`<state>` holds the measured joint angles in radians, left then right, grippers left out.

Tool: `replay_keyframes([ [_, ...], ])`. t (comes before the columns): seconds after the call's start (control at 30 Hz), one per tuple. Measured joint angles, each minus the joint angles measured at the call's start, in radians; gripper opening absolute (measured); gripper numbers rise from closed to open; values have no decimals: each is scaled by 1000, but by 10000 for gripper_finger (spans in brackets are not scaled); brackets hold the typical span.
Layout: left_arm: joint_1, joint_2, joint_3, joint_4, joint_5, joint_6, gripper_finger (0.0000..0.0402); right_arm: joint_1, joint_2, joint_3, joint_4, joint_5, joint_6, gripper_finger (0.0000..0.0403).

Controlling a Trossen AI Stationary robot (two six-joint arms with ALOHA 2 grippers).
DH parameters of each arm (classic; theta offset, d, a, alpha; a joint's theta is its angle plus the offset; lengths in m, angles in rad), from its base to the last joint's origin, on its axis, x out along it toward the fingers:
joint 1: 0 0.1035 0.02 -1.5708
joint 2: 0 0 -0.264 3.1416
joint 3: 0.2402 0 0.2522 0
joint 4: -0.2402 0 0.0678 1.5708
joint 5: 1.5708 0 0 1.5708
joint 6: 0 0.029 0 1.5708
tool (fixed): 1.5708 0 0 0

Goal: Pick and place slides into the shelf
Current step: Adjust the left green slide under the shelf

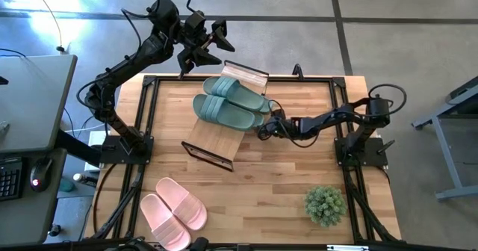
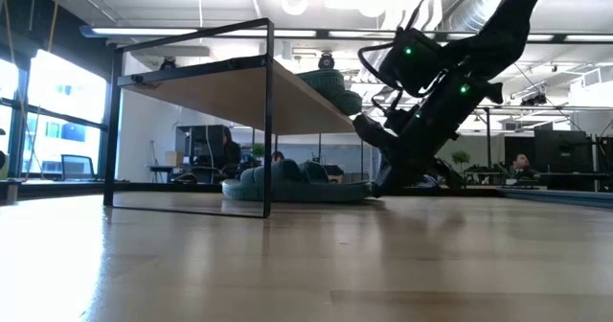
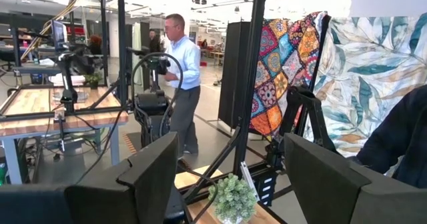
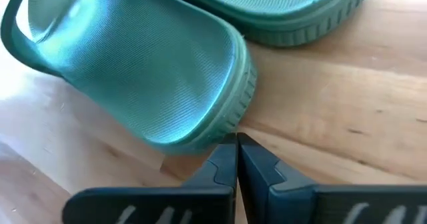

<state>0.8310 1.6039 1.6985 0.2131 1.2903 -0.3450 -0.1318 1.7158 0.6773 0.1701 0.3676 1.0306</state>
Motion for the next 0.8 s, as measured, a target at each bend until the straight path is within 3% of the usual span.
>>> replay_keyframes([
  [0.33,0,0,0,-6,0,0,253,-55,-130,-5,-125,42,-10,0],
  [0.57,0,0,0,-6,0,-20,253,-189,-144,-6,-147,-55,-24,0],
  [0.8,0,0,0,-6,1,-29,253,-237,-125,-6,-137,-88,-45,0],
])
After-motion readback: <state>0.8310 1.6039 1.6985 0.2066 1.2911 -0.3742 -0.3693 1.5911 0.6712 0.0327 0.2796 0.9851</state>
